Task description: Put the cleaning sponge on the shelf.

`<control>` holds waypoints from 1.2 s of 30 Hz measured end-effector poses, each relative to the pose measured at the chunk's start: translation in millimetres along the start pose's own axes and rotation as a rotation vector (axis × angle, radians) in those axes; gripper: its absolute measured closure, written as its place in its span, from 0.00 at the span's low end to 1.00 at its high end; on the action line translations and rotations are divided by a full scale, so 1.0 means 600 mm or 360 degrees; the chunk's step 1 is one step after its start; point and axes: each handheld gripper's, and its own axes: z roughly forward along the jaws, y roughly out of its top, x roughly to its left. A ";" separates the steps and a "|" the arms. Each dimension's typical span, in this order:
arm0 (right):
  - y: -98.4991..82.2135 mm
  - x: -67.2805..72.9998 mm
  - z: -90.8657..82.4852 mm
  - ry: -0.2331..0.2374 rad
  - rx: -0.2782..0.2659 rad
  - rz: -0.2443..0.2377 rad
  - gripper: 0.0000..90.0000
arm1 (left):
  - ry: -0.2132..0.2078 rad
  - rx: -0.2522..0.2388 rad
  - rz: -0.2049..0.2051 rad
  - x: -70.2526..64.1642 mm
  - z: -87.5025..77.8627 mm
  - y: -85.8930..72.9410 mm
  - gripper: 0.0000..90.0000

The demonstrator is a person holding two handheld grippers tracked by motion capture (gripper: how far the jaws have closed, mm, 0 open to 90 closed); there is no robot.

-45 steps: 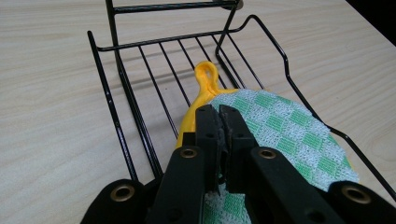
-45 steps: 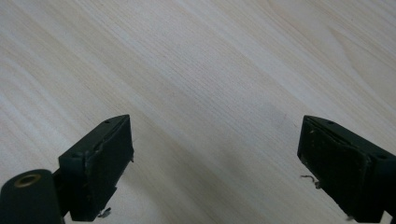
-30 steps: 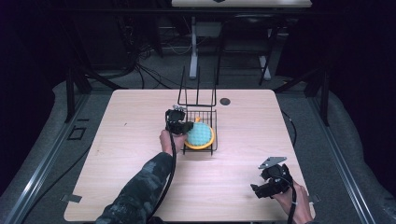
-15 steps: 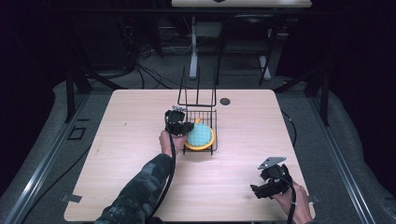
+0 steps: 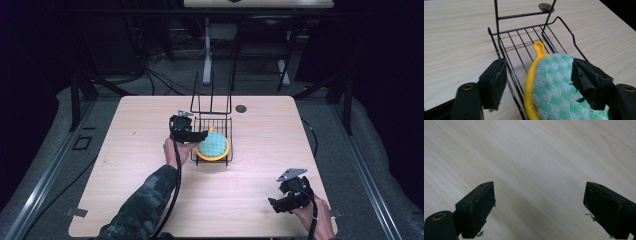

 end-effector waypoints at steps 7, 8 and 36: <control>-0.001 0.001 -0.001 -0.0003 -0.0004 0.0002 0.11 | 0.0005 -0.0031 0.0019 0.009 -0.035 -0.001 0.17; -0.001 0.002 -0.002 -0.0005 -0.0001 0.0009 0.11 | -0.0008 -0.0035 0.0012 0.009 -0.041 -0.002 0.17; -0.003 0.002 -0.008 -0.0023 -0.0026 0.0023 0.09 | -0.0094 0.0096 0.0203 0.033 -0.203 -0.102 0.00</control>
